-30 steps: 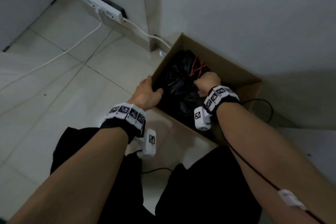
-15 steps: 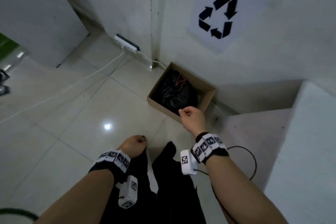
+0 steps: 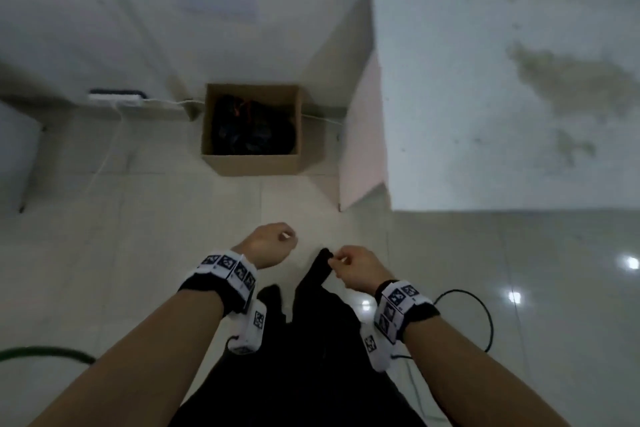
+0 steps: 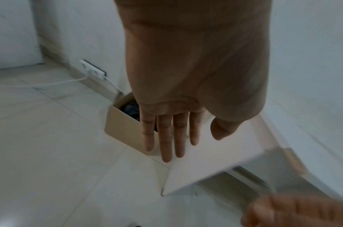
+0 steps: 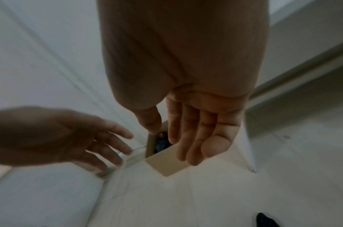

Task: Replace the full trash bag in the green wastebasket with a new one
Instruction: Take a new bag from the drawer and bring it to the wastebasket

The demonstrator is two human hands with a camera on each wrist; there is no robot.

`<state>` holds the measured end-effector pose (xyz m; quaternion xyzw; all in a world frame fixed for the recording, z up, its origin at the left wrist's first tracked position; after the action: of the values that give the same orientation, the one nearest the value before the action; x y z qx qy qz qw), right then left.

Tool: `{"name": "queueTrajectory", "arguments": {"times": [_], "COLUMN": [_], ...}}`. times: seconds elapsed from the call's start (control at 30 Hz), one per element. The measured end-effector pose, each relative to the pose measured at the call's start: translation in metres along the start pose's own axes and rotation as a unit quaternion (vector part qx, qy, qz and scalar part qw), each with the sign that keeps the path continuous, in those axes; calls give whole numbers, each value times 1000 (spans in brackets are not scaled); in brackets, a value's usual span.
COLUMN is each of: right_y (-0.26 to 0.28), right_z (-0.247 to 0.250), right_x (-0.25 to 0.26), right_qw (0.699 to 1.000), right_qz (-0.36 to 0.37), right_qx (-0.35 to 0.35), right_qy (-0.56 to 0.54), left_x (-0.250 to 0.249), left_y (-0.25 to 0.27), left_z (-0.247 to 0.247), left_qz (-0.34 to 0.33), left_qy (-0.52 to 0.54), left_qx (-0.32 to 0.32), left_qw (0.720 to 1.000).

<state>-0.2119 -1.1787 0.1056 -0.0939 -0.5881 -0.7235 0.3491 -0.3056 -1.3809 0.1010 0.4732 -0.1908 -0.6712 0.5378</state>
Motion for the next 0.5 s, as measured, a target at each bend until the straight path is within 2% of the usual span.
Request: {"name": "queueTrajectory", "arguments": {"times": [0.1, 0.27, 0.4, 0.5], "right_y": [42, 114, 160, 197], "right_z": [31, 73, 124, 172], "right_x": [-98, -253, -348, -399], "right_qw": [992, 948, 906, 869], "right_qz": [-83, -184, -205, -188], "right_qx": [-66, -135, -184, -244], "right_qy": [-69, -223, -323, -387], "left_x": [-69, -177, -246, -289], "left_y": [-1, -20, -44, -57], "left_z": [-32, -111, -184, -232], "left_qz": [-54, -105, -113, -114], "left_qy": [-44, -149, -245, -365], "left_qx": [29, 94, 146, 168], "left_qw": [997, 979, 952, 909]}}
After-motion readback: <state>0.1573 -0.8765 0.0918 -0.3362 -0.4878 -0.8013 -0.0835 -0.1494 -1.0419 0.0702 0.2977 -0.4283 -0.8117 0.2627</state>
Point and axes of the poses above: each hand's wrist, its own y-axis away from the middle knuckle, its own z-axis out of the back of the hand, x = y × z, the point moved 2 cm from there along -y, towards the middle knuckle, and after that the axes turned 11 degrees about -y, right-handed, at the moved point
